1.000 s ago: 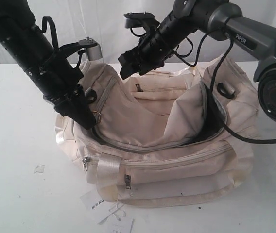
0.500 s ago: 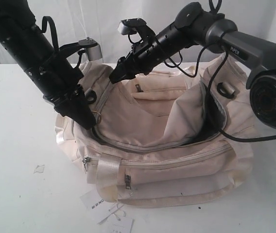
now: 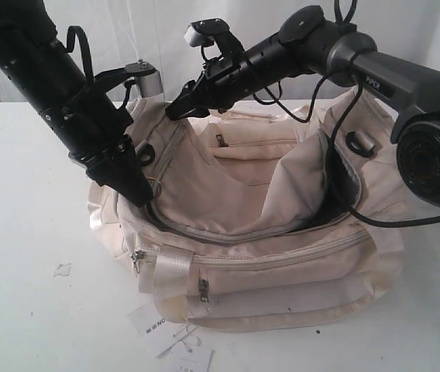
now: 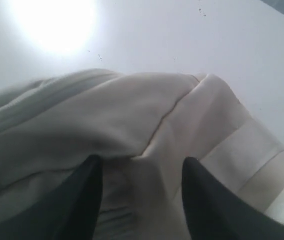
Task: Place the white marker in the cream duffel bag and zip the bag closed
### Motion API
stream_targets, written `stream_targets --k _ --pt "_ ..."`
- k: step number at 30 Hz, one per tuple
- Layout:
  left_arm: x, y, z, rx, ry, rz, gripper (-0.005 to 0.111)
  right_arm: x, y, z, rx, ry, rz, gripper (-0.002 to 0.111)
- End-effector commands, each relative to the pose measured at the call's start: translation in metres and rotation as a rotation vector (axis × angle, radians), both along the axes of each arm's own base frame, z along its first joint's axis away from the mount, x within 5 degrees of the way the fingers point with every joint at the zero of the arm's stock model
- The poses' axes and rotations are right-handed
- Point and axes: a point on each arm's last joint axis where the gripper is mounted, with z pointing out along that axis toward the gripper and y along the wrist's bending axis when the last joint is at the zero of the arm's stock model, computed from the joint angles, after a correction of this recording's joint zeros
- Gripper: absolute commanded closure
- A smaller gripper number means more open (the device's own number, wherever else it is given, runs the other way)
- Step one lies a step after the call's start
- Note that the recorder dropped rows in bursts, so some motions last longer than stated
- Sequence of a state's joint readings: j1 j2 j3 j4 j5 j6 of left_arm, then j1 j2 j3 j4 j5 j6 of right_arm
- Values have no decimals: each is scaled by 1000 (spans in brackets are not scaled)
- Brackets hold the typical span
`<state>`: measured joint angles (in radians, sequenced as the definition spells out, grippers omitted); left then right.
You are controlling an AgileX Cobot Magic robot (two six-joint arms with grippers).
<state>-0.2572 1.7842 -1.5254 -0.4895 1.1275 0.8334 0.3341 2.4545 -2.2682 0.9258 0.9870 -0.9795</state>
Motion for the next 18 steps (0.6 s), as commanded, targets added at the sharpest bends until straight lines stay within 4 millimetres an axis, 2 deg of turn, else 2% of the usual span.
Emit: stream_targets --k 1,3,13,18 --pt "-12 -1 5 -8 71 -55 107 4 -1 -4 30 -1 -22 63" --pt "-12 -1 5 -8 71 -55 107 5 0 -8 37 10 -23 64" --pt "-12 -1 5 -10 71 -54 107 1 3 -28 16 76 30 93" --pt "-12 -1 5 -6 91 -22 107 9 2 -27 38 73 -64 108"
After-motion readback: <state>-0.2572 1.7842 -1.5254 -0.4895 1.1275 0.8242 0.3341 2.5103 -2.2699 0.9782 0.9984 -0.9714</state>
